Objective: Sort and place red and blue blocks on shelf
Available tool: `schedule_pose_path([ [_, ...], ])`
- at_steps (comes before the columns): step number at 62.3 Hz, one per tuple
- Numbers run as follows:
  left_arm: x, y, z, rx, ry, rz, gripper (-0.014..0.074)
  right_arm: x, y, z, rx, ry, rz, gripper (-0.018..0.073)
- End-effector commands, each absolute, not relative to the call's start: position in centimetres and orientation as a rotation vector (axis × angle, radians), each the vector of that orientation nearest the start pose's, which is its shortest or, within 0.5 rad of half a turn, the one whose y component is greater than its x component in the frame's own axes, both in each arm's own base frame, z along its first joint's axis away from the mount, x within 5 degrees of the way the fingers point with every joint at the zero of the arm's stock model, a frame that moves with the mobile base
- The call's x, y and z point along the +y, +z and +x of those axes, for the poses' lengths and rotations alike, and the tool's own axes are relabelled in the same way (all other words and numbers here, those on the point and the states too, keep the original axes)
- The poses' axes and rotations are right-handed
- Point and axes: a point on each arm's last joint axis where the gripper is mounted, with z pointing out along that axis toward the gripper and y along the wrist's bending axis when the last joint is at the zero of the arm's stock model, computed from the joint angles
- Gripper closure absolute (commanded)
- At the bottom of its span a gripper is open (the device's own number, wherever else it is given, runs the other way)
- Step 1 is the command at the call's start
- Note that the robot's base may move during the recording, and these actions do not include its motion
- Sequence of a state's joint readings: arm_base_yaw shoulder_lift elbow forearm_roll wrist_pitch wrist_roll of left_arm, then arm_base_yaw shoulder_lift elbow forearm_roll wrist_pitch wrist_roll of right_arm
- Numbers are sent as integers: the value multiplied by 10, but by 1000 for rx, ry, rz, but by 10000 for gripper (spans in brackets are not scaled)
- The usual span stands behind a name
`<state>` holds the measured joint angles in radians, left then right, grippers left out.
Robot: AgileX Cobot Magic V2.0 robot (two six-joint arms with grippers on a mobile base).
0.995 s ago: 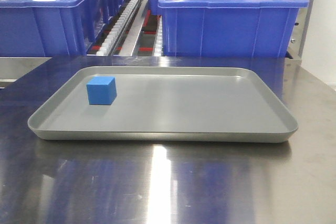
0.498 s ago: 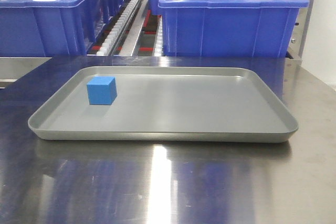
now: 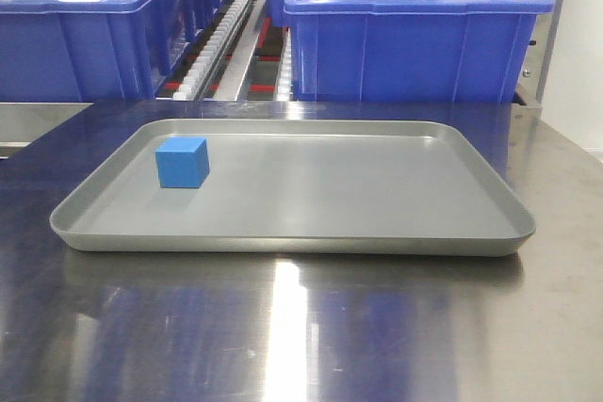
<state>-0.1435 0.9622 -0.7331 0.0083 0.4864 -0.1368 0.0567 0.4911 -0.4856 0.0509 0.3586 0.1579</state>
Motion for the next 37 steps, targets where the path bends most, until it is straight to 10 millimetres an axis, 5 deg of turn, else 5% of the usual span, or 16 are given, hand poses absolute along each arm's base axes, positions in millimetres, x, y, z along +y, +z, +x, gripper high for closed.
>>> schedule_pose_path([
  [1,-30,329,197,2083,-176,11,473,6,325,106,1733,188,116,510],
  [37,-30,330,198,2064,-178,11,473,6,325,106,1733,188,116,510],
])
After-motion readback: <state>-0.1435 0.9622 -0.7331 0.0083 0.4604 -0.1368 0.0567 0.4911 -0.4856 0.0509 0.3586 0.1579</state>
